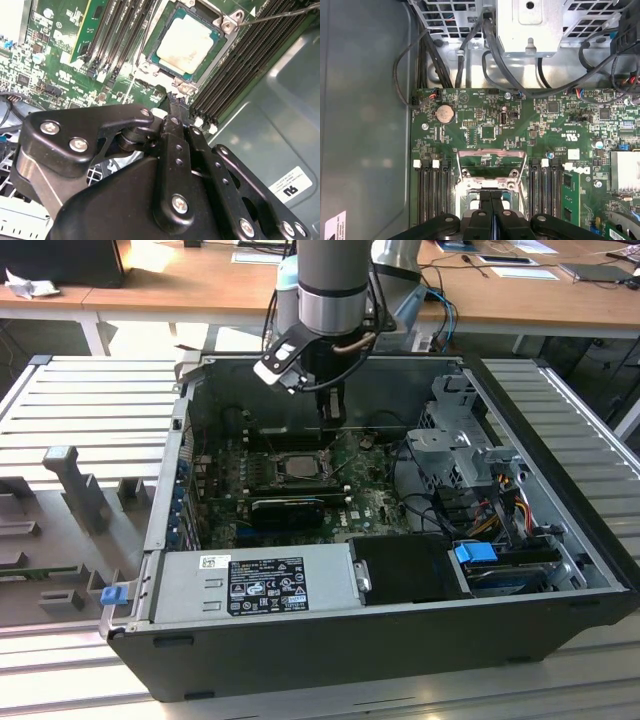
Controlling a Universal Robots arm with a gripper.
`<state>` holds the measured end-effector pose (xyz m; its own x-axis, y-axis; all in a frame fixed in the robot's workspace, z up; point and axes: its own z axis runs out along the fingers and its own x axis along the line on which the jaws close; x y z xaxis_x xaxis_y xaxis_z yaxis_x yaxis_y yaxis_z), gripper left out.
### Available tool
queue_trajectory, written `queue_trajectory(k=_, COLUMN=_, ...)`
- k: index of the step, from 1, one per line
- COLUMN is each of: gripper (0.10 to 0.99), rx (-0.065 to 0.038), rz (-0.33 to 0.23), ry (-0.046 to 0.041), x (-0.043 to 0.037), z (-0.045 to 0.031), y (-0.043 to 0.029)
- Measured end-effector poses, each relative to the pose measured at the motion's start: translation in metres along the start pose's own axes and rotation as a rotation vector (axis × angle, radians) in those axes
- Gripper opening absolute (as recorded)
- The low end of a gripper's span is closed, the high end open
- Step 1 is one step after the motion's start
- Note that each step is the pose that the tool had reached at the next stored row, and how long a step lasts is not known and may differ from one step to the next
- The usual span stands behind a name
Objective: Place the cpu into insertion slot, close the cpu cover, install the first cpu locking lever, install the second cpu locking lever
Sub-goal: 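Close the cpu cover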
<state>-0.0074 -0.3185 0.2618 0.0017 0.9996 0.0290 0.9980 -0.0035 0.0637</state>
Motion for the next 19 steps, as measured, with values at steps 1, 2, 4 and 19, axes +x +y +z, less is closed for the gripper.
queue_trajectory(k=1, gripper=0.106, rx=0.0, rz=0.0, ry=0.0001, x=0.0, z=0.0, y=0.0011)
queue_trajectory(k=2, gripper=0.106, rx=0.0, rz=0.0, ry=0.0002, x=0.0, z=0.0001, y=0.0021)
queue_trajectory(k=4, gripper=0.106, rx=0.001, rz=0.0, ry=-0.0002, x=0.0, z=0.0001, y=0.0048)
queue_trajectory(k=19, gripper=0.106, rx=0.002, rz=0.0, ry=-0.0002, x=0.0002, z=0.0009, y=0.0183)
